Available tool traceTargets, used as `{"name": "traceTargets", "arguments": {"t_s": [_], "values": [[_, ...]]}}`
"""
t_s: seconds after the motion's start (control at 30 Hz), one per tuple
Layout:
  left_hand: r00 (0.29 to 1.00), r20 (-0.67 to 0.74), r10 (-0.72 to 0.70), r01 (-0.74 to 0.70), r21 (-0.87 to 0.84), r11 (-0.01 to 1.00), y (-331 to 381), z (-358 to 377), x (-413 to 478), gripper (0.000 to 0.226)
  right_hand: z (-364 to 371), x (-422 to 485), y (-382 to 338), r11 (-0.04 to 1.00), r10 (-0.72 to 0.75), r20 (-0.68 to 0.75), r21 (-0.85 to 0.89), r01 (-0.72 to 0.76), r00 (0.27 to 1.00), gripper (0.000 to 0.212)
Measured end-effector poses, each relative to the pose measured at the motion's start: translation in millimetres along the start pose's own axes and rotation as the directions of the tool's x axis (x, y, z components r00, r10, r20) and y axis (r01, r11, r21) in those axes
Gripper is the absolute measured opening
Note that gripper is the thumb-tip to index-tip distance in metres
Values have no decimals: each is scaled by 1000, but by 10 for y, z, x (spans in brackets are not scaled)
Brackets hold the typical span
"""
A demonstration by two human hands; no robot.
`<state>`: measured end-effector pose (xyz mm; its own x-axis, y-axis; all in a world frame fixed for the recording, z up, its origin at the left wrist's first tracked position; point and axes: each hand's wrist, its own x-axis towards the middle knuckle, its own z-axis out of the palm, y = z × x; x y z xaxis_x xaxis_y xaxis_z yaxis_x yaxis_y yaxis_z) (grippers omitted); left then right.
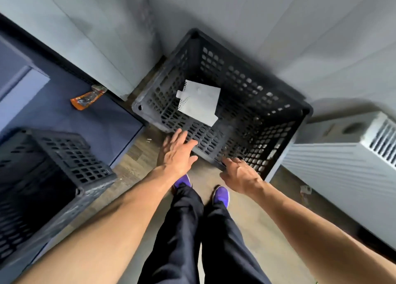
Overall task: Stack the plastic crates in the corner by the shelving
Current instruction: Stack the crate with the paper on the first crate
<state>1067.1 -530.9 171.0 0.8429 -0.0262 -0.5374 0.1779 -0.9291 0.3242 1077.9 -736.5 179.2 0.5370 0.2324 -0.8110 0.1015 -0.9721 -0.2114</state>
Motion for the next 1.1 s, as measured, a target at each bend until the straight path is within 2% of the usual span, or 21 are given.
{"name": "traceTargets", "arguments": {"t_s": [0.1, 0.2, 0.37, 0.47, 0.67, 0.8, 0.97, 1.1], "values": [[998, 6, 69, -69, 110, 991, 38, 108, 65, 50, 146, 9, 29, 1000, 6, -13, 13, -6, 1000, 60], [991, -3, 131, -129, 155, 979, 2, 169, 153, 49, 239, 65, 93, 998, 9, -69, 62, -5, 998, 52], [962, 110, 249, -269, 233, 935, -157, 128, 360, 53, 502, 122, 315, 981, -20, -214, 185, 61, 977, 37], [943, 141, 301, -329, 267, 906, -181, 146, 395, 50, 628, 145, 397, 979, -20, -353, 183, 90, 935, 31], [930, 112, 350, -367, 284, 886, -237, 205, 430, 50, 680, 192, 424, 982, -60, -440, 133, 131, 896, 30], [935, 104, 340, -356, 287, 889, -230, 237, 436, 49, 681, 161, 423, 982, -95, -442, 107, 158, 892, 24], [955, 135, 266, -297, 377, 877, -85, 222, 502, 29, 676, 197, 438, 979, -125, -411, 98, 180, 903, 16], [921, 106, 375, -383, 431, 817, -100, 210, 540, 17, 647, 207, 434, 980, -129, -371, 93, 175, 920, 20]]}}
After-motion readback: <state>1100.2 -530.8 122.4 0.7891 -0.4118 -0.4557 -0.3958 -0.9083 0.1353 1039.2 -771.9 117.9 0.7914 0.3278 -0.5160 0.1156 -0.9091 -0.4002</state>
